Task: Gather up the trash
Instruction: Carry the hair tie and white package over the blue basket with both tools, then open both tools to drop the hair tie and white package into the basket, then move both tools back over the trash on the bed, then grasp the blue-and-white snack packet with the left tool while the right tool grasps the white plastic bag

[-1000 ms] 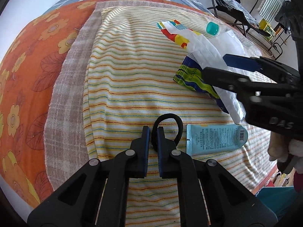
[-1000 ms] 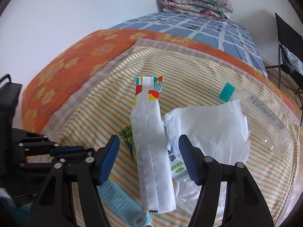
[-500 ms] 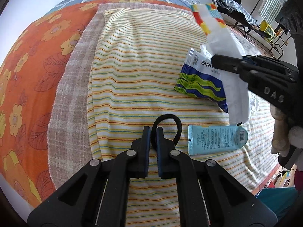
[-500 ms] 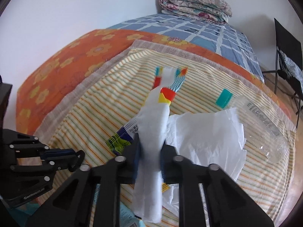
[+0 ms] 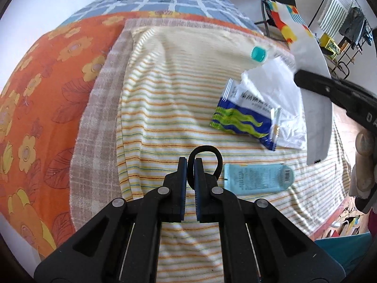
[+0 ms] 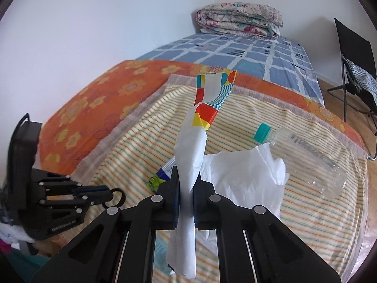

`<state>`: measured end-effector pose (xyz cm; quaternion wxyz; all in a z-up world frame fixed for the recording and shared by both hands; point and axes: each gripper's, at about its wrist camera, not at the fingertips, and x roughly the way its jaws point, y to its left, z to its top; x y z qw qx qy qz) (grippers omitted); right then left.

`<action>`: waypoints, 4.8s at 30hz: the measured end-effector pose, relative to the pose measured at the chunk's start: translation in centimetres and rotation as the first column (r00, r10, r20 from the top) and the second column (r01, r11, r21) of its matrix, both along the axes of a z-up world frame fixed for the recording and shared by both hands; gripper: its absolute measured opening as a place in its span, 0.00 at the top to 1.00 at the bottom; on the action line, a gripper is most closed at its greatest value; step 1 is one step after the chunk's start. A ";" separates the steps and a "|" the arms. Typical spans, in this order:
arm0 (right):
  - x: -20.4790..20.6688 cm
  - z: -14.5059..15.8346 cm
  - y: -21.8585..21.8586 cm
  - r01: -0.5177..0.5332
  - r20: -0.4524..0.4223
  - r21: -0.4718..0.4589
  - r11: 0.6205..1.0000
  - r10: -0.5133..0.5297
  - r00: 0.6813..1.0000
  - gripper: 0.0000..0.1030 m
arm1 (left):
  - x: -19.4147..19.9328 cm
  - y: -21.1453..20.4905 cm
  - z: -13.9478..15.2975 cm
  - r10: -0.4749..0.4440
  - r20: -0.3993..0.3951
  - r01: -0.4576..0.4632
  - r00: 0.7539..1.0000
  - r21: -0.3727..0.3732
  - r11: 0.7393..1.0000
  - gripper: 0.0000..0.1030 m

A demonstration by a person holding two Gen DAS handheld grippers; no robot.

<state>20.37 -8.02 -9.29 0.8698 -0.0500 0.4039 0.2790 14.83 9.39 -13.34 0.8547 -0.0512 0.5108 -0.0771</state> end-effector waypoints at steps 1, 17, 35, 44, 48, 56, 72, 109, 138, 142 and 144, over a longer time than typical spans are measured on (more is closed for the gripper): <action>-0.3 0.3 -0.4 0.000 -0.001 0.007 1.000 0.000 1.000 0.93 | -0.3 0.0 0.4 -0.002 0.005 0.002 1.000 -0.008 1.000 0.96; -13.2 5.2 -6.0 -0.041 0.090 0.044 0.998 0.037 0.995 0.93 | -9.2 -5.7 4.9 -0.121 0.059 0.123 0.991 -0.039 0.992 0.96; -23.8 -0.5 -8.6 -0.025 0.050 0.020 0.999 0.024 0.998 0.93 | -18.9 -11.6 1.2 -0.236 -0.030 0.233 0.971 -0.073 0.970 0.96; -25.8 -4.7 -8.4 -0.037 -0.023 -0.023 0.999 0.037 0.999 0.93 | -21.1 -12.7 -2.3 -0.259 -0.112 0.254 0.960 -0.058 0.966 0.96; -25.8 -5.7 -8.7 -0.032 -0.050 -0.027 0.999 0.031 0.998 0.93 | -21.7 -13.1 -3.5 -0.266 -0.137 0.263 0.954 -0.042 0.964 0.96; -26.1 -7.3 -8.8 -0.033 -0.087 -0.041 0.999 0.029 0.996 0.93 | -21.9 -13.4 -4.7 -0.266 -0.162 0.266 0.950 -0.017 0.964 0.96; -25.5 -8.4 -8.7 -0.032 -0.179 -0.035 0.999 0.025 0.984 0.84 | -21.7 -12.8 -5.8 -0.252 -0.203 0.254 0.946 -0.017 0.967 0.68; -20.2 -3.1 -11.8 0.102 -0.120 0.035 0.994 -0.097 0.988 0.36 | -15.9 -9.9 0.0 -0.135 -0.077 0.135 0.988 -0.007 0.991 0.55; -4.5 -0.2 -12.0 0.143 -0.157 0.115 0.983 -0.124 0.980 0.35 | 1.6 -5.4 0.8 0.095 -0.121 -0.117 0.988 -0.183 0.976 0.37; -3.0 -1.1 -12.3 0.161 -0.189 0.129 0.978 -0.135 0.973 0.35 | 3.8 -5.3 -0.5 0.150 -0.164 -0.183 0.975 -0.209 0.961 0.37; -2.3 -1.5 -12.4 0.165 -0.203 0.141 0.976 -0.135 0.970 0.36 | 4.9 -5.2 -1.2 0.174 -0.179 -0.211 0.968 -0.210 0.955 0.37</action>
